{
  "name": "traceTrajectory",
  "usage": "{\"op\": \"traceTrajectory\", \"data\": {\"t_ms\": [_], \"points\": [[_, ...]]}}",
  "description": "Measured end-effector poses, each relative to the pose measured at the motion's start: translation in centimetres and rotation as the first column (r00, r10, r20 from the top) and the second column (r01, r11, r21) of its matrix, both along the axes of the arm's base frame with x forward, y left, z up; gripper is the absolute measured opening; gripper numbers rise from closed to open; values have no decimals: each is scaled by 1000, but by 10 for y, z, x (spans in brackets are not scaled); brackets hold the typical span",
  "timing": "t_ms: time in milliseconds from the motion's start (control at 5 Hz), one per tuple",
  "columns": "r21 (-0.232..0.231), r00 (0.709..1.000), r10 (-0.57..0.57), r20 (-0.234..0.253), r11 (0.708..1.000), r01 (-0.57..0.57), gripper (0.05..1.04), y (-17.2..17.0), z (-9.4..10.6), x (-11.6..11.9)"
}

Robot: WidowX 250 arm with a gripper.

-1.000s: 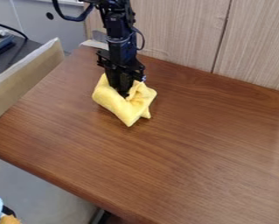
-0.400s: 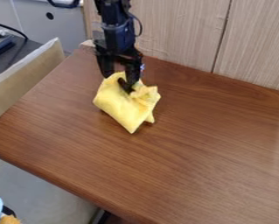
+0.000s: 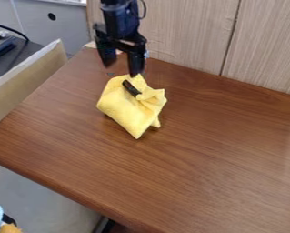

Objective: Fold the cloth from the top edge bottom centre

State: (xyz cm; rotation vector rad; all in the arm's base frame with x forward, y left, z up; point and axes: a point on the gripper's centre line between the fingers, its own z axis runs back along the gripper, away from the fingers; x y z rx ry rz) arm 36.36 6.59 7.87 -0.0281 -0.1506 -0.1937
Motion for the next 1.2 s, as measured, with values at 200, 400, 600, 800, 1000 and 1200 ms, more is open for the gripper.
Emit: {"op": "traceTrajectory", "data": {"t_ms": [200, 400, 600, 800, 1000, 1200], "points": [[-27, 999, -40, -8, 999, 40, 1000, -9, 11, -15], [-26, 999, -43, -8, 999, 43, 1000, -8, 11, -16], [-26, 999, -43, -6, 999, 43, 999, -8, 11, -16], [-26, 999, -43, -8, 999, 43, 1000, -8, 11, -16], [-26, 999, -43, -8, 999, 43, 1000, -8, 11, -16], [-25, 999, -44, -6, 999, 44, 1000, -7, 11, -16]]}}
